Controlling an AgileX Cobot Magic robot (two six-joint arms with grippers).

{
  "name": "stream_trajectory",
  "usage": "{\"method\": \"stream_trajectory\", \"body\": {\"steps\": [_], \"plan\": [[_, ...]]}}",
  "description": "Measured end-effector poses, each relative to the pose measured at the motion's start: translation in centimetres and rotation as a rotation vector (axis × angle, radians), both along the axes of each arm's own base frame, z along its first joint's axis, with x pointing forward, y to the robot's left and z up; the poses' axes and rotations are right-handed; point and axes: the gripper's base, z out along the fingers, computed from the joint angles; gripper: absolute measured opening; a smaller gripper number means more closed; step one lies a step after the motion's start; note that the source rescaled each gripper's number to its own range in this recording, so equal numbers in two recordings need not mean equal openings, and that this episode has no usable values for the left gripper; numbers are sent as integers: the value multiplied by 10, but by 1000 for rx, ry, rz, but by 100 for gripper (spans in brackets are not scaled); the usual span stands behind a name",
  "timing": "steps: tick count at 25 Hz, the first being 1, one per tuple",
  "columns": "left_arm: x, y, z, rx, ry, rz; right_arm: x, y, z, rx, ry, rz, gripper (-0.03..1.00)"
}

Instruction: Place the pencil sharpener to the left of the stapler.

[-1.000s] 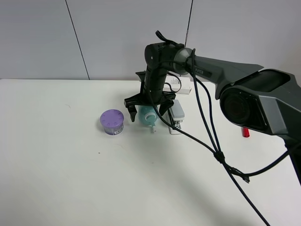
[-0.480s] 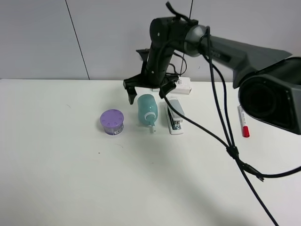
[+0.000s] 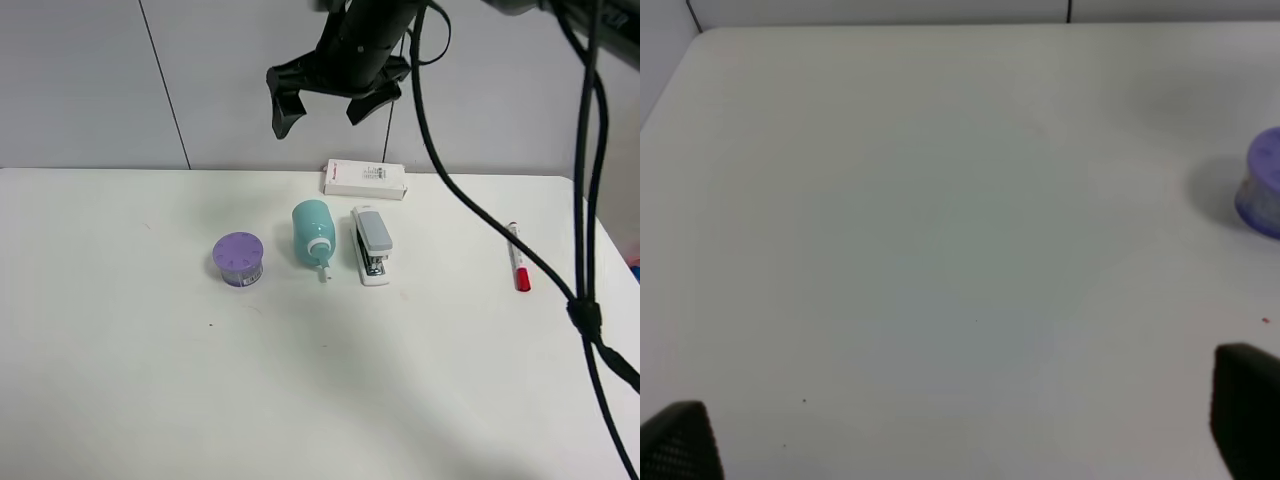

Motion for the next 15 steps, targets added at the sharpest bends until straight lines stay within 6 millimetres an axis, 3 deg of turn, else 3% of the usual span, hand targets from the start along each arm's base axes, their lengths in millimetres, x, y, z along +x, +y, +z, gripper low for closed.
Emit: {"method": "stream_trajectory", "body": {"steps": [5,8,15], "plan": [[0,0,0,0,0,0,-17,-14,39,19,-95,11,100],[0,0,0,0,0,0,-28,-26,52,-5,-131,-1,100],[0,0,0,0,0,0,-48,-78,44,-76,-64,-90,100]]}}
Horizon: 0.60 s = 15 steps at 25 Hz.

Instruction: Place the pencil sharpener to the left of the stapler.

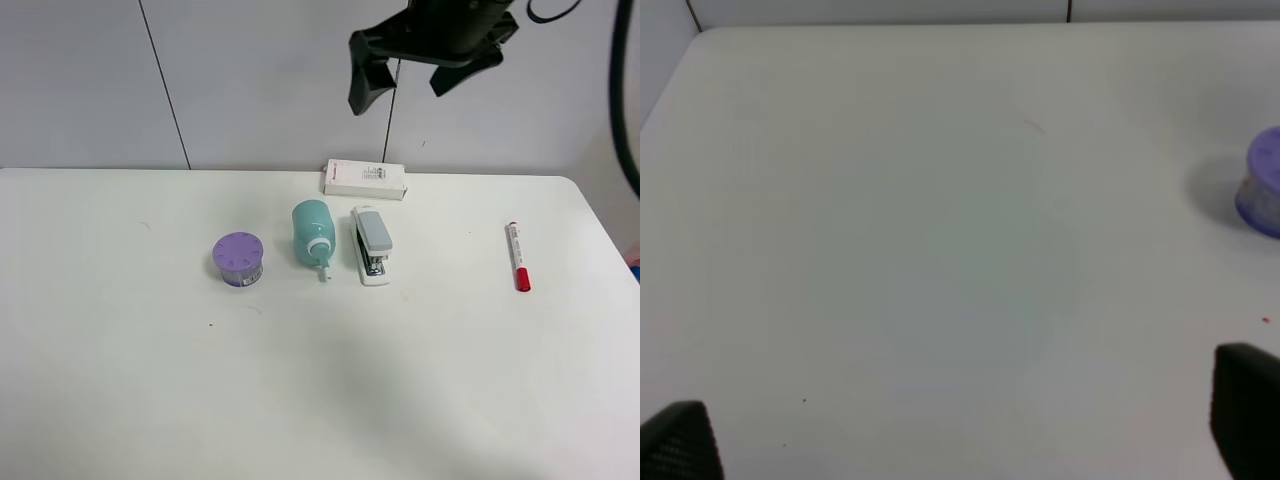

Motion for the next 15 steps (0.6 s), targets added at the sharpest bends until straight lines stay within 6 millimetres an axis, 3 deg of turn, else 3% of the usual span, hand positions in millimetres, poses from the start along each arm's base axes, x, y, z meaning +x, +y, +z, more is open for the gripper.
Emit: {"method": "stream_trajectory", "body": {"steps": [9,15], "plan": [[0,0,0,0,0,0,-41,-69,11,-13,-4,-181,100],[0,0,0,0,0,0,-85,-114,10,-31,-18,-302,100]]}}
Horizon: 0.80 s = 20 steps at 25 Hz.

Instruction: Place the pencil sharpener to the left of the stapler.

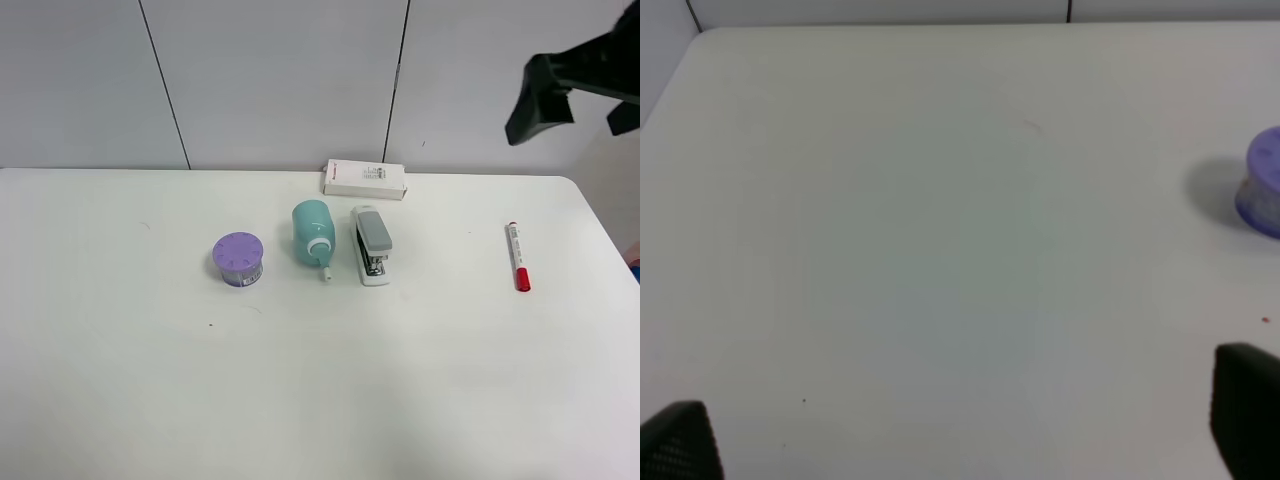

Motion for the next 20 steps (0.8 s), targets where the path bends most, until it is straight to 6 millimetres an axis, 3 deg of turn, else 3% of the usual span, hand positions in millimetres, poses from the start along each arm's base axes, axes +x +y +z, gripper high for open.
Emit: {"method": "stream_trajectory", "body": {"steps": [7,12,20], "plan": [[0,0,0,0,0,0,-65,-35,-8,9,-44,-137,100],[0,0,0,0,0,0,-106,-62,-25,-5,-69,-273,100],[0,0,0,0,0,0,-168,-67,-65,-28,-214,-266,100]]}}
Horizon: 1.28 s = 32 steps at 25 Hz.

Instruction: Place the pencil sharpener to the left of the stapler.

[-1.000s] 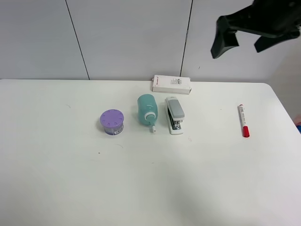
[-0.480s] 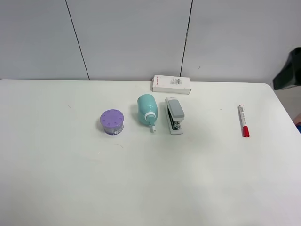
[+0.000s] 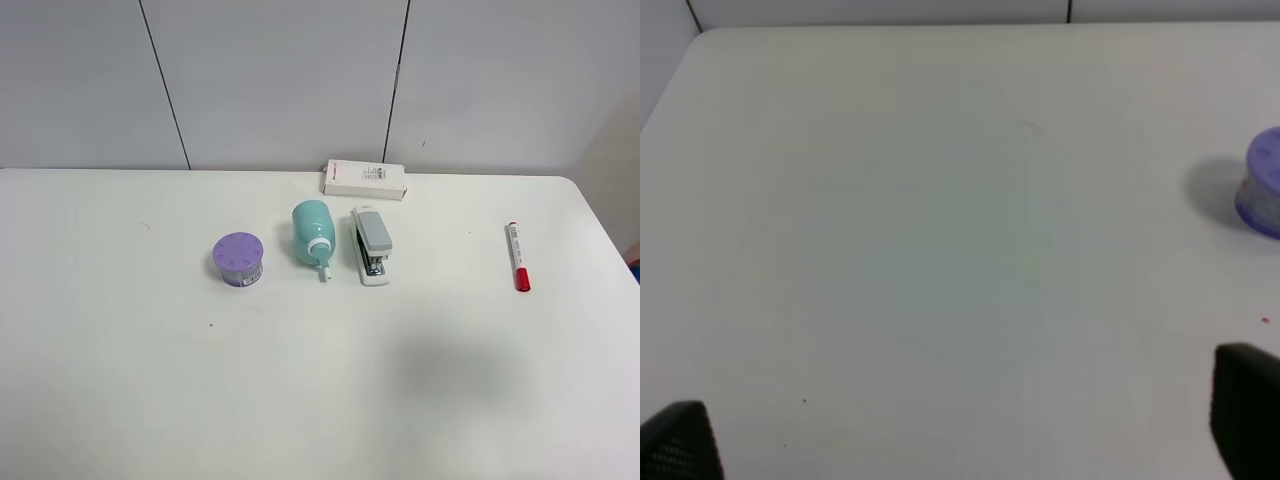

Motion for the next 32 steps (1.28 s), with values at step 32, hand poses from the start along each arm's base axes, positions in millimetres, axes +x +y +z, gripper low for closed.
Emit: {"method": "stream_trajectory", "body": {"steps": [32], "plan": [[0,0,0,0,0,0,-73,5,-58,-54,-336,87,100]]}}
